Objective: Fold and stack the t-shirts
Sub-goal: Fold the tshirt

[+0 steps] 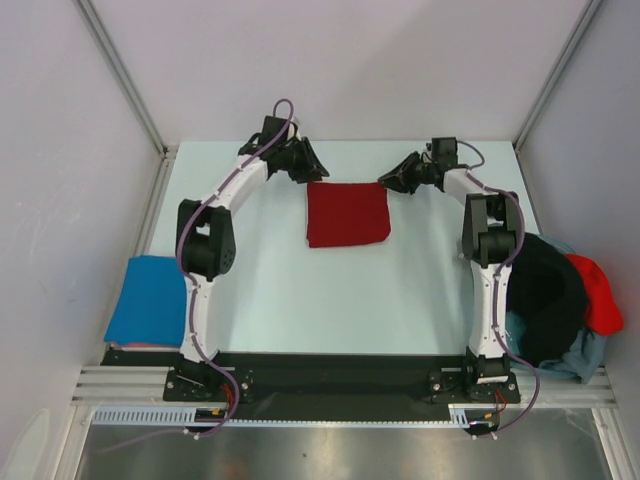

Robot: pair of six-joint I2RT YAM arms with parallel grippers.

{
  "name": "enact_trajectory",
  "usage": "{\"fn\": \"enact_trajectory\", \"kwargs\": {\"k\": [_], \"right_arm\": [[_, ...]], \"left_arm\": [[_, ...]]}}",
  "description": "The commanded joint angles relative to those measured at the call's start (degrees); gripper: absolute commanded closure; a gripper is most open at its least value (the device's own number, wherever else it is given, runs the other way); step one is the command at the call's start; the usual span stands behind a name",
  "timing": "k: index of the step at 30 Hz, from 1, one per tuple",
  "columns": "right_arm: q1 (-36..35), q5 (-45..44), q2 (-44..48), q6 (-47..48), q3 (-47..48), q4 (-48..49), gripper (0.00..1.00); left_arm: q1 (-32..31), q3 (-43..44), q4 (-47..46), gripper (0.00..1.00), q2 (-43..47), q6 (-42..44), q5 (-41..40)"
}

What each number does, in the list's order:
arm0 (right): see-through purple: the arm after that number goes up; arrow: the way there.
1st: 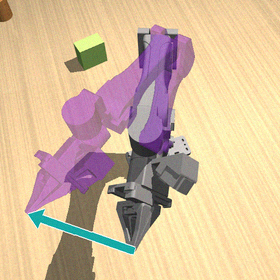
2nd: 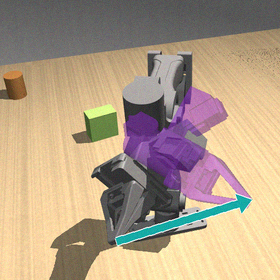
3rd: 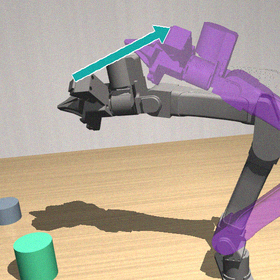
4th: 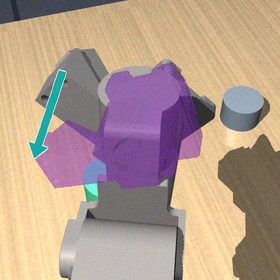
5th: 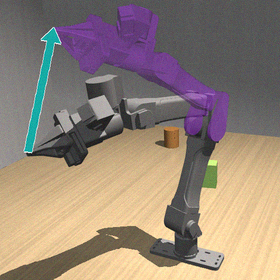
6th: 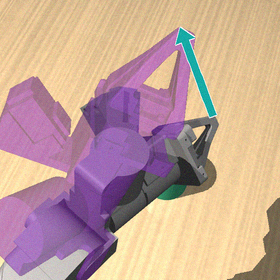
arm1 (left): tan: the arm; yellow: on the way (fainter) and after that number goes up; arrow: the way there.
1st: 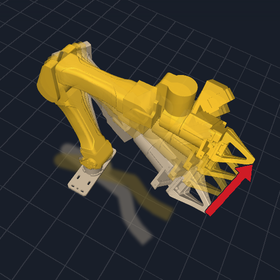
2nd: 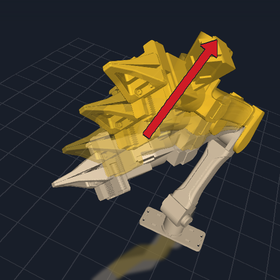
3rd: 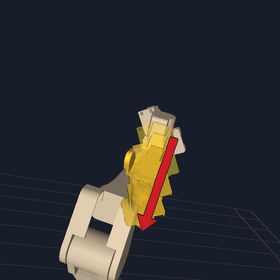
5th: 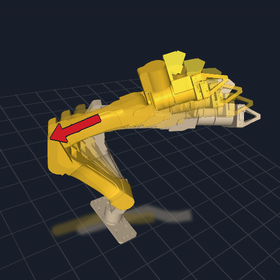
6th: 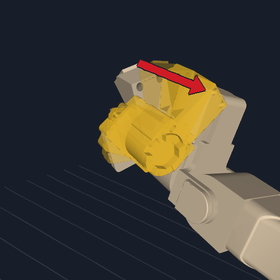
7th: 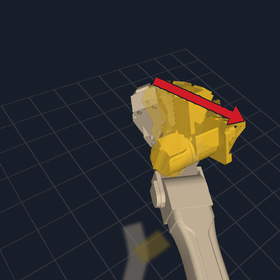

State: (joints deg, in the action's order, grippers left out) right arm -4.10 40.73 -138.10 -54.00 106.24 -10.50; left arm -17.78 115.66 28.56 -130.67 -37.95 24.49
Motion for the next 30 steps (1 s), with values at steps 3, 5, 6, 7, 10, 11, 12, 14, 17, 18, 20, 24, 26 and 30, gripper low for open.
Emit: {"fn": "enact_trajectory", "kwargs": {"k": [3,5,6,7,10,11,12,14,17,18,20,24,26,30], "right_arm": [[-1.6,3.8,17.3,5.8,-9.6,-0.6,0.72],[-2.7,7.1,20.1,5.7,-19.7,3.7,0.72],[-3.0,7.8,22.5,6.1,-23.1,5.0,0.72],[-3.4,8.2,23.4,6.2,-29.4,6.1,0.73],[-3.4,9.7,24.3,5.9,-36.9,12.1,0.77],[-3.3,10.0,23.6,8.9,-38.3,11.4,0.77],[-3.2,9.7,22.6,8.9,-38.1,10.7,0.78],[-2.8,10.1,18.2,13.6,-35.8,5.4,0.79],[-1.1,9.1,17.1,16.6,-34.6,0.8,0.83],[-0.8,9.0,18.1,17.2,-34.6,-0.1,0.83],[-0.4,8.6,22.2,19.9,-34.6,-4.6,0.83],[-1.9,8.3,28.1,22.0,-33.4,-8.0,0.82],[-2.8,8.5,28.2,20.4,-32.0,-6.5,0.81],[-4.0,11.3,22.2,13.5,-30.1,1.3,0.81]], "left_arm": [[-4.8,-3.8,-2.9,0.65,4.4,-2.2,4.8],[-5.8,-5.5,-6.8,0.65,3.2,-5.7,7.0],[-6.4,-5.9,-9.5,0.65,2.5,-6.5,8.7],[-6.7,-6.1,-10.0,0.65,1.7,-7.0,8.9],[-7.8,-5.3,-10.6,0.65,-2.2,-7.5,8.8],[-8.0,-4.9,-10.7,0.65,-4.6,-7.5,8.8],[-8.0,-5.0,-10.7,0.65,-5.4,-7.6,8.6],[-7.8,-5.1,-10.6,0.66,-7.0,-6.9,7.8],[-7.4,-4.3,-8.3,0.66,-7.8,-4.3,6.2],[-7.3,-4.0,-6.5,0.66,-6.5,-3.4,5.7],[-7.3,-4.9,-5.5,0.66,-4.3,-1.3,5.2],[-7.3,-9.9,-4.7,0.65,4.4,0.2,4.2],[-7.3,-13.2,-4.8,0.65,8.7,0.0,4.2],[-7.4,-19.8,-7.0,0.65,13.1,0.2,5.3]]}}
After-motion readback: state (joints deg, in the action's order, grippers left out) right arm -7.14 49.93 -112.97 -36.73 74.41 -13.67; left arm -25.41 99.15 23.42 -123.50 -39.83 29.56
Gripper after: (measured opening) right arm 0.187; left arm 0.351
